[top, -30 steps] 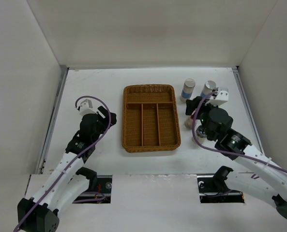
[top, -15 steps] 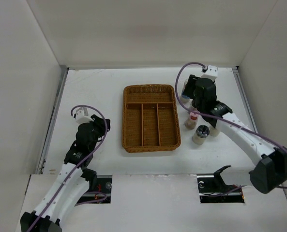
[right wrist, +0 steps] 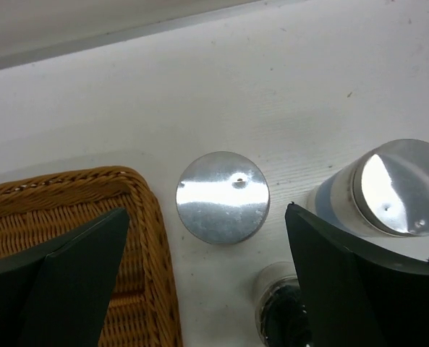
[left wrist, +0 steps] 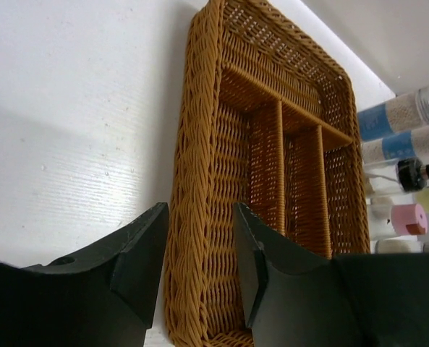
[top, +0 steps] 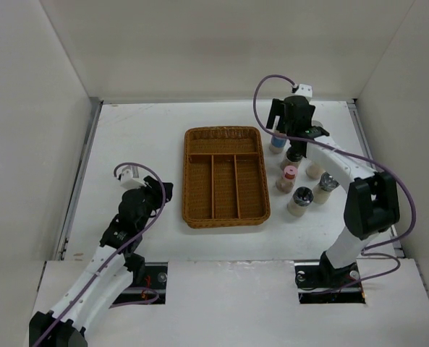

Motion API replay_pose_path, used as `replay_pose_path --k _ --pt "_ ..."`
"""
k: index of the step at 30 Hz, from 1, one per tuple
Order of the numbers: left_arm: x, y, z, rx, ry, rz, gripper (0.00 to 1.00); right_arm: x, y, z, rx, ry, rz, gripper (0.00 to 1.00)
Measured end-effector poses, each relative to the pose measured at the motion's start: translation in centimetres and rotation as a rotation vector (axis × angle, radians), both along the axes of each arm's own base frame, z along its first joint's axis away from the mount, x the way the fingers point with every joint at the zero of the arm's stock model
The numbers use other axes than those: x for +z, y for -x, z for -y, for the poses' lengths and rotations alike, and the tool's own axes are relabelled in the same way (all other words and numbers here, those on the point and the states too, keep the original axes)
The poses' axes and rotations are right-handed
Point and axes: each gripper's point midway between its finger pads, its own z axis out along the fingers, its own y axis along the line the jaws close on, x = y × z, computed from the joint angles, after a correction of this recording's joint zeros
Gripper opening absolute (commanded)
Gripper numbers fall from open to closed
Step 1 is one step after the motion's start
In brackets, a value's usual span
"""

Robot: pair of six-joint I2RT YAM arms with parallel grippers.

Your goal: Organize the condiment bottles

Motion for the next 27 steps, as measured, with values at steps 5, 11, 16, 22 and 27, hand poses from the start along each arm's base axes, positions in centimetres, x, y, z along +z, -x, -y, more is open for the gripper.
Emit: replay_pose_path --k 5,11,16,22,27 --pt "-0.2 0.0 0.5 -0.018 0.003 -0.004 0.40 -1.8 -1.4 -0.4 0.014 0.015 -0.038 0.96" --pt "0.1 -0.1 0.7 -0.025 0.009 0.007 0.41 -3.5 -2.6 0.0 0.000 0.027 -0.070 0.92" --pt "0.0 -0.2 0.8 -0.025 0.008 0.005 0.41 -4.4 -3.0 0.1 -0.008 0.041 -0.089 0.65" --pt "0.0 -0.3 0.8 -0.025 0.009 0.007 0.42 -4.3 -3.1 0.5 -0.038 0.044 -0.084 0.50" --pt "0.1 -0.3 0.8 -0.025 0.010 0.010 0.42 -2.3 -2.2 0.8 -0.048 0.054 -0.048 0.48"
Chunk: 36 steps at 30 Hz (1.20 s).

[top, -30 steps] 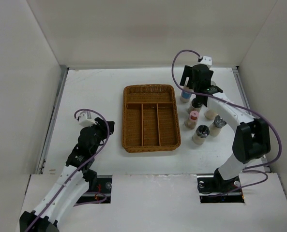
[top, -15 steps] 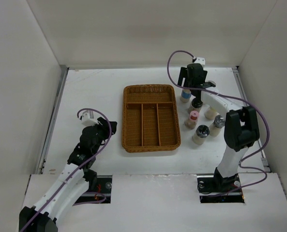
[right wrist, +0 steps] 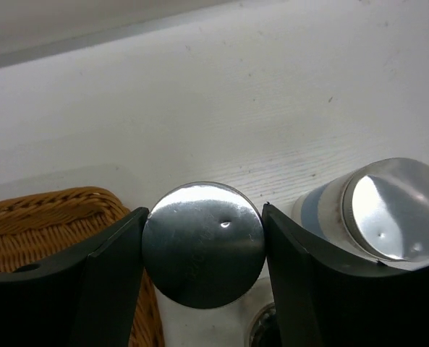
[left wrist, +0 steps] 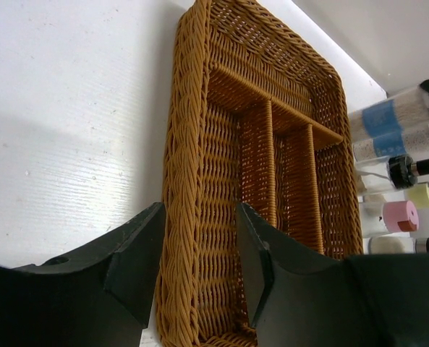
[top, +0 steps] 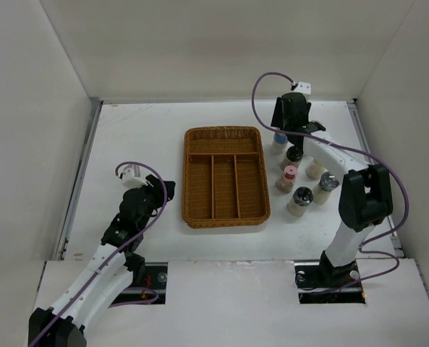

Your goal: Organize the condiment bottles

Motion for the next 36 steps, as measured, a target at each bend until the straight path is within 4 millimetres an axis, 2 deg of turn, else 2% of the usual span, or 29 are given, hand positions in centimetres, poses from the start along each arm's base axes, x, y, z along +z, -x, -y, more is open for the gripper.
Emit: replay_pose_path --k 3,6,10,13,15,18,22,27,36 --pt "0.1 0.0 0.0 0.001 0.001 0.002 0.43 3.6 0.5 -0.9 0.020 0.002 0.081 0.48" --pt "0.1 0.0 0.0 0.002 0.006 0.001 0.43 7.4 1.0 -4.3 0.086 -0.014 0.168 0.48" --pt "-0.3 0.1 0.0 0.006 0.015 -0.006 0.43 10.7 1.7 -11.7 0.231 -0.057 0.241 0.48" --pt "-0.8 0.4 -0.1 0.008 0.021 -0.014 0.43 11.4 1.9 -17.1 0.328 -0.084 0.262 0.48" --pt "-0.8 0.5 0.0 0.008 0.026 -0.013 0.43 10.8 1.7 -20.5 0.386 -0.095 0.258 0.48" --pt "-0.4 0.6 0.1 0.003 0.038 -0.002 0.43 8.5 1.1 -23.9 0.437 -0.092 0.226 0.48" --pt "-0.2 0.7 0.3 -0.002 0.046 0.007 0.43 4.0 0.9 -25.9 0.468 -0.067 0.149 0.49" --pt "-1.0 0.8 0.2 -0.002 0.042 -0.010 0.43 -0.5 1.4 -27.2 0.486 -0.035 0.063 0.49" --pt "-1.5 1.0 0.2 -0.002 0.044 -0.018 0.43 -0.5 3.2 -29.9 0.528 -0.059 0.067 0.53"
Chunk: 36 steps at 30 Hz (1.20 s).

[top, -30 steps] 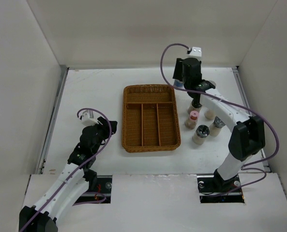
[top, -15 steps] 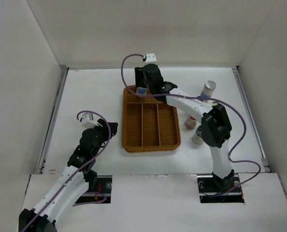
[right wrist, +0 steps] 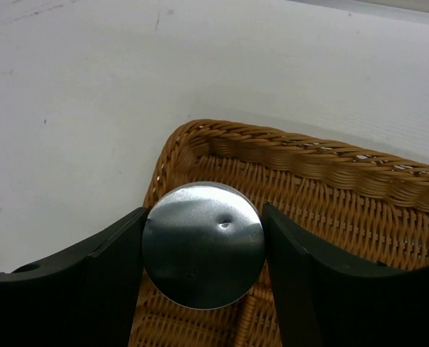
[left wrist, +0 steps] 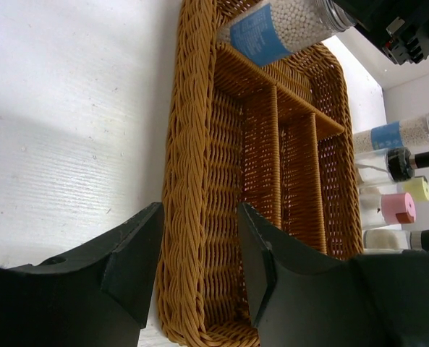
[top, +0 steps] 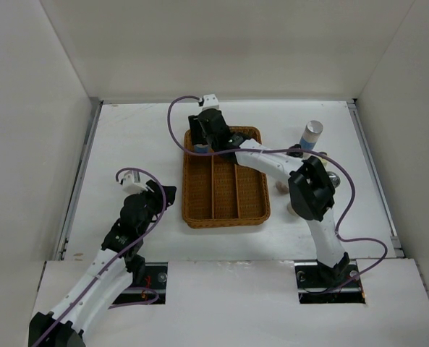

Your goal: Organize the condiment bottles

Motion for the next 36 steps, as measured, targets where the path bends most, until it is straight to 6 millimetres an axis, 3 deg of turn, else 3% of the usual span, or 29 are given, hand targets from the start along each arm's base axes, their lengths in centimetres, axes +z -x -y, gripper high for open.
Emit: replay_pose_path --k 9,12,19,22,24,25,28,30,32,34,36 --pt "0.1 0.1 0.2 -0.003 0.013 0.002 0.43 0.1 0.2 -0.5 -0.003 -0.026 -0.003 0.82" --pt "0.2 0.1 0.2 -0.003 0.017 0.004 0.43 0.3 0.1 -0.6 -0.003 -0.036 0.002 0.87" --pt "0.2 0.1 0.2 -0.002 0.020 0.003 0.43 1.0 0.1 -0.7 -0.002 -0.049 0.017 0.90" --pt "0.2 0.1 0.2 -0.002 0.020 0.003 0.44 2.3 0.7 -0.2 0.002 -0.061 0.029 0.90" --pt "0.2 0.1 0.2 -0.002 0.020 0.002 0.44 3.9 1.2 0.9 -0.001 -0.075 0.046 0.84" --pt "0.1 0.1 0.2 -0.002 0.019 -0.001 0.44 5.1 1.6 1.5 0.001 -0.086 0.059 0.77" --pt "0.0 0.1 0.2 -0.002 0.016 -0.005 0.44 9.2 2.1 5.3 -0.033 -0.124 0.112 0.47" --pt "-0.2 0.1 0.1 0.000 0.014 -0.010 0.44 11.8 1.7 10.1 -0.110 -0.154 0.150 0.42" --pt "-0.3 0.0 0.1 0.000 0.012 -0.015 0.44 13.7 0.8 16.8 -0.242 -0.168 0.190 0.45" --pt "-0.5 0.0 0.2 0.000 0.009 -0.022 0.44 14.5 0.2 24.6 -0.414 -0.156 0.223 0.62" --pt "-0.6 -0.1 0.2 0.000 0.007 -0.026 0.44 13.7 0.2 31.3 -0.579 -0.122 0.225 0.79"
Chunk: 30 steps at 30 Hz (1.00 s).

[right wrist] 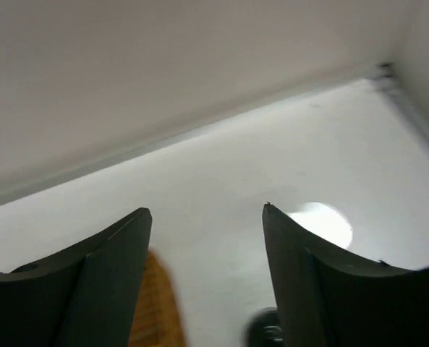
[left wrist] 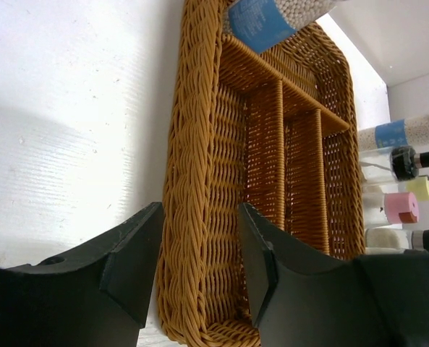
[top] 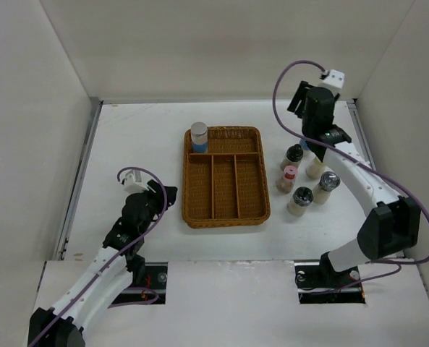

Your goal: Organize the condiment bottles

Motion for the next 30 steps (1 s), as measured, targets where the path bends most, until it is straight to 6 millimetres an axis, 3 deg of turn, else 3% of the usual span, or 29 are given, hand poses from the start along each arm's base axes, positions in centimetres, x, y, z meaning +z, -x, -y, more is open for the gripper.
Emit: replay_pose_path --k 3,7,13,21,25,27,30 --pt "-0.4 -0.1 0.0 0.000 -0.006 -0.014 0.44 -3.1 0.5 5.6 -0.143 0.037 -0.077 0.89" --pt "-0.8 -0.1 0.0 0.000 -0.013 -0.028 0.44 -8.0 0.7 8.3 -0.197 0.071 -0.210 0.94" --pt "-0.8 -0.2 0.1 0.000 -0.012 -0.027 0.44 -12.4 -0.3 9.1 -0.173 0.053 -0.315 0.95" --pt "-1.1 -0.3 0.1 0.000 -0.016 -0.037 0.44 -15.3 -1.2 9.7 -0.134 -0.014 -0.371 0.91" --pt "-1.3 -0.4 0.2 -0.002 -0.018 -0.042 0.44 -16.7 -1.8 9.8 -0.122 -0.032 -0.399 0.78" --pt "-1.2 -0.5 0.2 -0.002 -0.018 -0.041 0.44 -17.1 -1.8 9.6 -0.114 -0.038 -0.407 0.66" --pt "-1.2 -0.5 0.3 -0.001 -0.017 -0.039 0.44 -17.1 -1.9 9.5 -0.115 -0.042 -0.404 0.59"
